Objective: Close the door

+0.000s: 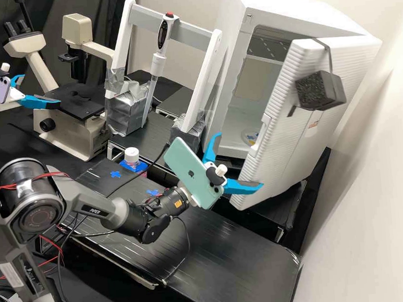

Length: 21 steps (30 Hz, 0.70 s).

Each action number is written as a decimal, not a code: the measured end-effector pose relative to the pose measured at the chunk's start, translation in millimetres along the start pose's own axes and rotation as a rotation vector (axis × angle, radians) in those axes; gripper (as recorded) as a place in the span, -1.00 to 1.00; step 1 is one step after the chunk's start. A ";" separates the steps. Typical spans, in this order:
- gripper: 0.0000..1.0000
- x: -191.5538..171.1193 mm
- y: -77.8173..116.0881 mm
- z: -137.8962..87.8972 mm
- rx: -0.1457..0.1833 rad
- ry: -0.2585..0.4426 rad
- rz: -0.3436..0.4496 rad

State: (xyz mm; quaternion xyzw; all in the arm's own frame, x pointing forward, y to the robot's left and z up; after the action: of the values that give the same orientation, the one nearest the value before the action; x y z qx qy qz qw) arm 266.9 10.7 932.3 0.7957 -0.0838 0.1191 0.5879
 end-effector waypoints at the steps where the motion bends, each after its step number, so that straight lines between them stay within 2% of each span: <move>1: 1.00 -0.1 -5.0 -3.8 -0.014 0.018 -0.035; 2: 1.00 -0.4 -8.6 -6.7 -0.020 0.032 -0.061; 5: 1.00 -1.1 -21.4 -19.4 -0.080 0.118 -0.161; 7: 1.00 -3.1 -25.9 -27.6 -0.099 0.171 -0.192; 11: 1.00 -8.1 -23.9 -39.6 -0.103 0.228 -0.179; 14: 1.00 -14.2 -23.6 -42.5 -0.103 0.244 -0.173; 17: 1.00 -18.8 -23.4 -42.4 -0.109 0.240 -0.159; 19: 1.00 -21.8 -22.2 -40.0 -0.121 0.223 -0.123; 21: 1.00 -25.7 -21.0 -38.0 -0.120 0.207 -0.063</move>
State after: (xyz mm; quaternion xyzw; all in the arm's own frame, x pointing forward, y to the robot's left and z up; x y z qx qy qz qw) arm 244.6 53.1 916.4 0.7448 -0.0044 0.1770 0.6434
